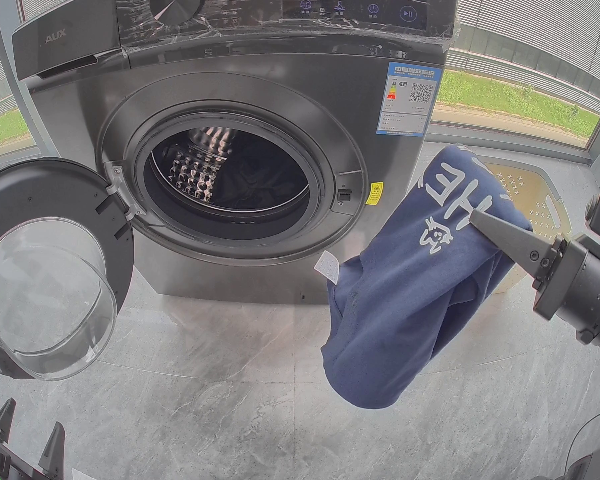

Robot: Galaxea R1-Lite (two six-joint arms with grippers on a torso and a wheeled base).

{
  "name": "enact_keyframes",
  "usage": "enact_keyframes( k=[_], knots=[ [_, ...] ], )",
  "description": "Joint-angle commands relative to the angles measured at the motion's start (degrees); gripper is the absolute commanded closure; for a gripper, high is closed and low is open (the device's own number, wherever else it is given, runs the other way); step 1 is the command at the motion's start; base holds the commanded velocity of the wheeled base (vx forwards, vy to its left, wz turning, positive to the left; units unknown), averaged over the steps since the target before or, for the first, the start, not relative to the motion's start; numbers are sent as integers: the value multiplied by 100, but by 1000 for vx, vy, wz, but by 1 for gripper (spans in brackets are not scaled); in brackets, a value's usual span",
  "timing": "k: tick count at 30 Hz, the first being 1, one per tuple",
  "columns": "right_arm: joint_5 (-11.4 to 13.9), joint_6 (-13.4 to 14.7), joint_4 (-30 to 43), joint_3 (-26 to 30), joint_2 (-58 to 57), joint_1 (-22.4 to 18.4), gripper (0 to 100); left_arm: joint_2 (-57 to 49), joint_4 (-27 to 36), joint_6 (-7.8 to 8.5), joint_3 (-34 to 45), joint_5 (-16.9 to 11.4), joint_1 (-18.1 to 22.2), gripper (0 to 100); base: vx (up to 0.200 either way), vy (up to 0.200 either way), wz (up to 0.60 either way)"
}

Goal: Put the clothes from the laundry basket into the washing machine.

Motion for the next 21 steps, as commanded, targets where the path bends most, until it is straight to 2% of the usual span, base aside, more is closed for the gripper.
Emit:
enact_keyframes(
  k=[1,10,21],
  knots=[
    [-4,-1,-7,-2,6,1,100,-46,-4,-10,92,0,-2,0,-200,0,0],
    [-4,-1,-7,33,6,1,100,-46,-4,-10,92,0,-2,0,0,0,0],
    [31,-1,-7,33,-3,-8,100,-46,-4,-19,92,0,-2,0,0,200,0]
  ],
)
